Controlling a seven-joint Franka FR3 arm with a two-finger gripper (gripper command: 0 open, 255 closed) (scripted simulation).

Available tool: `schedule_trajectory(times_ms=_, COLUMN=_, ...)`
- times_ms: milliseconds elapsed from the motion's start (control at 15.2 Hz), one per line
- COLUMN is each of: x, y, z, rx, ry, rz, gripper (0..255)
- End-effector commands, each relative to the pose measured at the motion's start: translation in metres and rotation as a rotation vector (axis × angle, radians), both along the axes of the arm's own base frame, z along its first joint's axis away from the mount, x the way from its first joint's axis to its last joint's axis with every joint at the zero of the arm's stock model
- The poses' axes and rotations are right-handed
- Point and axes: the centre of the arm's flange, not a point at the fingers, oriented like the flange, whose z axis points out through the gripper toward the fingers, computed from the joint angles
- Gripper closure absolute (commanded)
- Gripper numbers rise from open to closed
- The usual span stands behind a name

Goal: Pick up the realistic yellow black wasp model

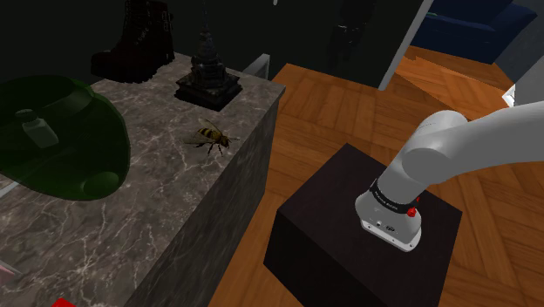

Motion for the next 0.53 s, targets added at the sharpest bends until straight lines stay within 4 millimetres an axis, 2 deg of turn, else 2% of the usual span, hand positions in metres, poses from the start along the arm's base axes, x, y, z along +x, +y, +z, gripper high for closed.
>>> schedule_trajectory(times_ms=0, x=0.000, y=0.000, z=0.000, rx=0.000, ry=0.000, rz=0.000, gripper=0)
schedule_trajectory(times_ms=462, x=0.052, y=0.057, z=-0.042, rx=0.062, ry=0.016, rz=0.109, gripper=0)
